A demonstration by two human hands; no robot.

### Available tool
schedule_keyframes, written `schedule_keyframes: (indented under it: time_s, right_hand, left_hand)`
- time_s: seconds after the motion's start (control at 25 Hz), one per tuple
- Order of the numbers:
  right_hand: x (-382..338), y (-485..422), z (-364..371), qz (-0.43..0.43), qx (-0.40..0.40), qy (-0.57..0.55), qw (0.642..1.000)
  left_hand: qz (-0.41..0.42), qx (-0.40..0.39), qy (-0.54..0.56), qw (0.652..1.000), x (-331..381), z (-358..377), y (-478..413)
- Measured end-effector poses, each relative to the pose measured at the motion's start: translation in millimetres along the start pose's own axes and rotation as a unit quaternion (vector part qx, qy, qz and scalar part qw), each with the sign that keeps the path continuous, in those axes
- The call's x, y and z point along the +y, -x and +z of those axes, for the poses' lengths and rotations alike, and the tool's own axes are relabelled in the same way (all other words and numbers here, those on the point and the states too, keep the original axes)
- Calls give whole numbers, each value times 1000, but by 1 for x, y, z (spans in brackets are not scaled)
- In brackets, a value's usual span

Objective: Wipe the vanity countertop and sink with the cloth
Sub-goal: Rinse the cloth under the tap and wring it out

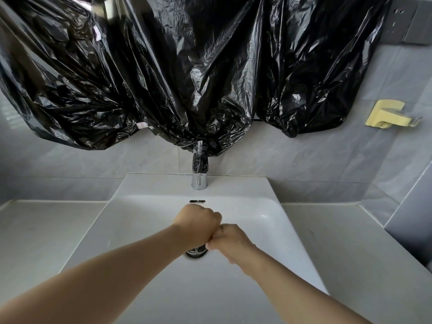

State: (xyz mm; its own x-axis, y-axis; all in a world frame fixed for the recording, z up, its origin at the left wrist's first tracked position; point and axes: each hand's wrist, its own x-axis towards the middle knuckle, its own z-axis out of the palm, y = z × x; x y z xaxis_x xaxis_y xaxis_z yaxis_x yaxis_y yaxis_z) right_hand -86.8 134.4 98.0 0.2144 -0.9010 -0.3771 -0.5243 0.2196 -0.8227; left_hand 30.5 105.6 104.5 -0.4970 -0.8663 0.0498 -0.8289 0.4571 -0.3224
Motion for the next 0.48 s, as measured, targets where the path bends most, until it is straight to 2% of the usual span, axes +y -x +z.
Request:
schedule_keyframes:
  time_s: [0.08, 0.16, 0.2, 0.24, 0.28, 0.32, 0.36, 0.48]
  right_hand:
    - [-2, 2, -7, -28, -19, 11, 999]
    - [-3, 3, -13, -68, -31, -11, 997]
    - [-2, 2, -16, -88, -11, -19, 996]
    - [-1, 1, -20, -103, 23, -33, 994]
    - [0, -1, -23, -115, 59, -49, 990]
    - [2, -3, -26, -124, 89, -60, 986]
    - [3, -5, -29, -131, 112, -61, 983]
    - [0, -8, -33, -143, 167, -97, 971]
  left_hand:
    - [-101, -59, 94, 989, 2, 4, 2]
    - [-160, -90, 260, 948, -3, 6, 8]
    - [-169, -105, 388, 900, -9, 6, 11]
    - [-170, -119, 519, 829, -15, 5, 16]
    - [-164, -120, 624, 754, -20, 1, 21]
    - [-162, -108, 687, 700, -24, -2, 24]
    - [-175, -88, 712, 674, -27, -5, 27]
    - [-252, -34, 730, 635, -31, -4, 29]
